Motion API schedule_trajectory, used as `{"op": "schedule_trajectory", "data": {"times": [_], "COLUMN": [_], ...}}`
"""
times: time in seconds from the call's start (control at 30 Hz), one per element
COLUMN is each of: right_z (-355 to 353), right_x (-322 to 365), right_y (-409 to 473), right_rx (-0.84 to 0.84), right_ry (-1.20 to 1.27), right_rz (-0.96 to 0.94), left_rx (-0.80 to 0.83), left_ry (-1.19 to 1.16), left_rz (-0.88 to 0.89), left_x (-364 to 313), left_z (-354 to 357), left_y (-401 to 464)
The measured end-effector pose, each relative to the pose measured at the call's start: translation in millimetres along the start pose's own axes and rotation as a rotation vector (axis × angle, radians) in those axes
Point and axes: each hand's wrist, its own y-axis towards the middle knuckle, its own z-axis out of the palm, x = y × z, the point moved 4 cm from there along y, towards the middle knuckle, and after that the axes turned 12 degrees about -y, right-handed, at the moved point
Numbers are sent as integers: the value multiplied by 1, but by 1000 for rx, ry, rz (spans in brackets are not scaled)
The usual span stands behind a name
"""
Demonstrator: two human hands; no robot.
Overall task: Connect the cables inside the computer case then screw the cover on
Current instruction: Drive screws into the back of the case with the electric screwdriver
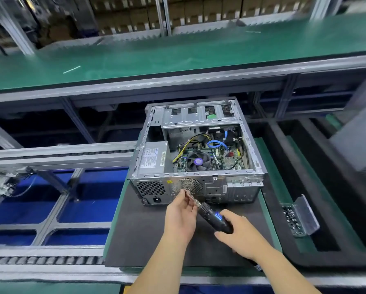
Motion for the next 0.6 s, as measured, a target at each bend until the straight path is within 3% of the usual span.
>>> {"op": "schedule_trajectory", "data": {"times": [0.6], "right_z": [6], "right_x": [7], "right_y": [-15], "right_rx": [4], "right_ry": [140], "right_rz": [43], "left_rx": [5], "left_ry": [110], "left_rz": [18], "left_x": [-2], "left_z": [-2], "left_y": [-7]}}
